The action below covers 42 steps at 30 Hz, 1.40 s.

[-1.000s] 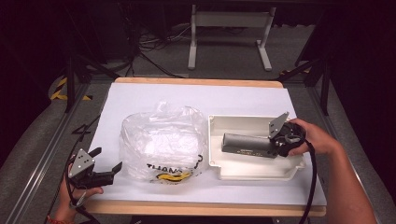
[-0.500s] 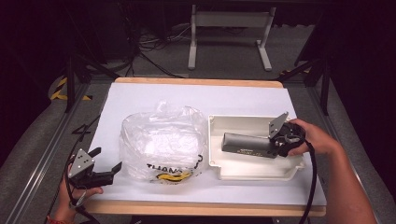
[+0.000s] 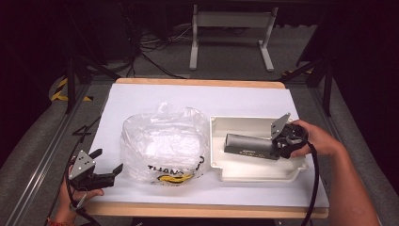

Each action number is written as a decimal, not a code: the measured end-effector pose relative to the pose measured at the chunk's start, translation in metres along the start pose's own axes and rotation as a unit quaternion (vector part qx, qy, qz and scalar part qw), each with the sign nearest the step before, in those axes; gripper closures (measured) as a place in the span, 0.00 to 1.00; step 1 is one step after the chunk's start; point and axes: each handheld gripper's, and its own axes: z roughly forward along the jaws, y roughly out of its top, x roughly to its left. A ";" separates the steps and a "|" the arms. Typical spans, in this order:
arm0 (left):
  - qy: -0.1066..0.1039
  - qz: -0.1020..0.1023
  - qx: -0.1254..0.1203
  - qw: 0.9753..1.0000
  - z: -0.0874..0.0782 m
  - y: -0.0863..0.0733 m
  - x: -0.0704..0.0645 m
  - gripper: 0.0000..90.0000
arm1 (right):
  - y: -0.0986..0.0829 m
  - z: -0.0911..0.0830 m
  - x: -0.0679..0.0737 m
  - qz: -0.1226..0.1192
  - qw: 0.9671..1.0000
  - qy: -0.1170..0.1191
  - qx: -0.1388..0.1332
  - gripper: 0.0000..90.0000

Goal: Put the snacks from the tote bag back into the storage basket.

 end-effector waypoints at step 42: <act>0.001 -0.001 -0.003 1.000 -0.002 0.000 0.001 0.08 | -0.013 -0.038 0.022 0.071 0.984 -0.128 -0.100 0.40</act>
